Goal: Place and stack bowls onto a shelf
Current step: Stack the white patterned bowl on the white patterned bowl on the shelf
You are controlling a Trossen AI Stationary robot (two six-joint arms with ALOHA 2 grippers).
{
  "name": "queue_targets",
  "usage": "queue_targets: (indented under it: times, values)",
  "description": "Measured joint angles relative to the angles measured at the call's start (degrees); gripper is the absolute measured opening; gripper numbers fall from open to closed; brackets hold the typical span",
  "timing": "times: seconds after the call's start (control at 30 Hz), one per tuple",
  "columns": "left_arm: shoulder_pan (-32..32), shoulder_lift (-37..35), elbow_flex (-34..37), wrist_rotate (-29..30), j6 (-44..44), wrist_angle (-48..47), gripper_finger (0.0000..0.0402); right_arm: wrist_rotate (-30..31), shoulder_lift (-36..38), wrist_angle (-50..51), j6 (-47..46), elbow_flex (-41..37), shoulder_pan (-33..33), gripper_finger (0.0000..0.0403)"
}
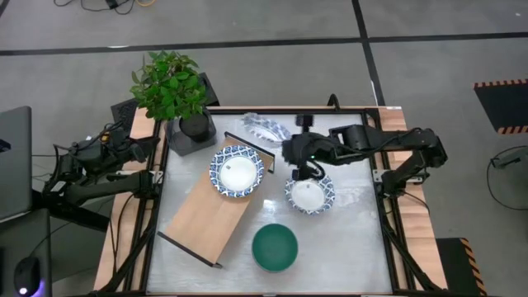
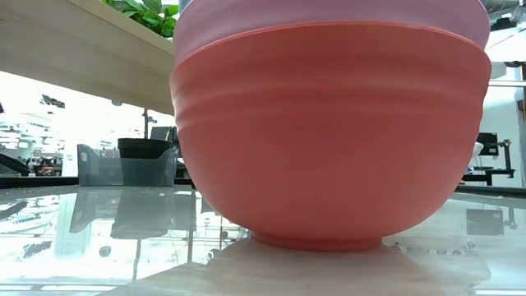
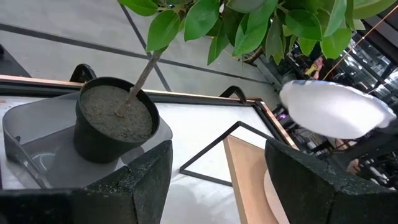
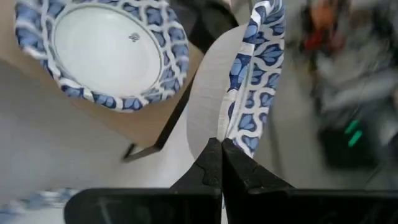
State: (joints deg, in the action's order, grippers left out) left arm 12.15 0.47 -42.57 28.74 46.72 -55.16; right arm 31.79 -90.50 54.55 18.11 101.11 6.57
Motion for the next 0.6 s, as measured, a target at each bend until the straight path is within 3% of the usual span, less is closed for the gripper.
queue_targets:
  times: [0.2,0.43,0.6]
  values:
    - [0.0,0.0,0.0,0.3,0.0,0.0,0.0242,-3.7,-2.1,-6.0,23.7,-0.2,0.0,0.0017]
    - [0.0,0.0,0.0,0.5,0.0,0.0,0.0242,-3.5,-5.3,-17.3,33.6,0.1,0.4,0.0017]
    - [0.0,0.0,0.0,0.5,0.4,0.0,0.0242,-4.6,-5.4,-19.4,35.3,0.0,1.4,0.0017]
